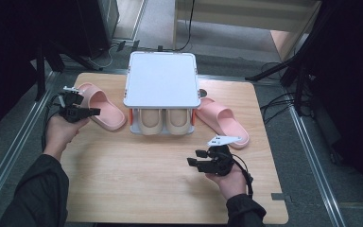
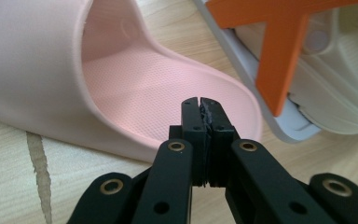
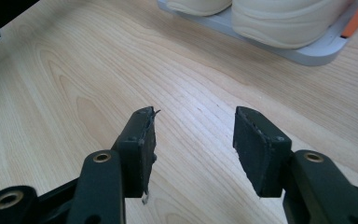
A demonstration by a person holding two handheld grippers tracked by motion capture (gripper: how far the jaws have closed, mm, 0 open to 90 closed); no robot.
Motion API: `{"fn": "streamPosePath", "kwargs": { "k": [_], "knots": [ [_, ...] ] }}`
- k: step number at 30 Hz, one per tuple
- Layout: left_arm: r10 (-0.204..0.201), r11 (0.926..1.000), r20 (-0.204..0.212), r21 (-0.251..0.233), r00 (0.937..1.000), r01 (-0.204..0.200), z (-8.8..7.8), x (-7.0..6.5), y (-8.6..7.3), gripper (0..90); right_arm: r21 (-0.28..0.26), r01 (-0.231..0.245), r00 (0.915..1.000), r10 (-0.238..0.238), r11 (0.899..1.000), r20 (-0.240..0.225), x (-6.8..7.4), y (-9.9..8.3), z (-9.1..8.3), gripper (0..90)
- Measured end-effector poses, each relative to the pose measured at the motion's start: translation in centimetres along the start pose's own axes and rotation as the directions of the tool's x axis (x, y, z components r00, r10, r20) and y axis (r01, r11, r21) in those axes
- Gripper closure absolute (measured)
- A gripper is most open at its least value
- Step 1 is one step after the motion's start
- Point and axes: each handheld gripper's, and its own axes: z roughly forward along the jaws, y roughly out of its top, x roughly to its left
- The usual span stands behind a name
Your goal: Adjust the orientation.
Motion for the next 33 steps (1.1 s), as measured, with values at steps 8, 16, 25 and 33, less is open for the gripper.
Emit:
{"fn": "streamPosePath", "kwargs": {
  "k": [8,16,25,33],
  "knots": [
    [-0.008,0.9991,-0.007,0.043,0.9999,0.008,2.7,0.5,0.3,86.4,-0.008,-0.028,0.9994,0.028,1.000,0.022,-0.2,-0.8,-1.0,49.6],
    [-0.029,0.9993,-0.021,0.023,0.9994,0.029,3.3,1.3,0.2,87.1,-0.010,-0.044,0.9985,0.045,0.999,0.033,-0.4,-1.2,-1.5,49.6],
    [-0.045,0.9982,-0.016,0.038,0.9988,0.046,2.6,1.8,-0.3,87.1,0.003,-0.035,0.9991,0.035,0.999,0.023,-0.3,-1.0,-1.1,49.5],
    [-0.046,0.9975,-0.024,0.052,0.9986,0.048,1.8,2.2,-1.1,87.0,0.016,-0.018,0.9998,0.018,1.000,0.007,-0.3,-0.5,-0.3,49.5]
  ]
}}
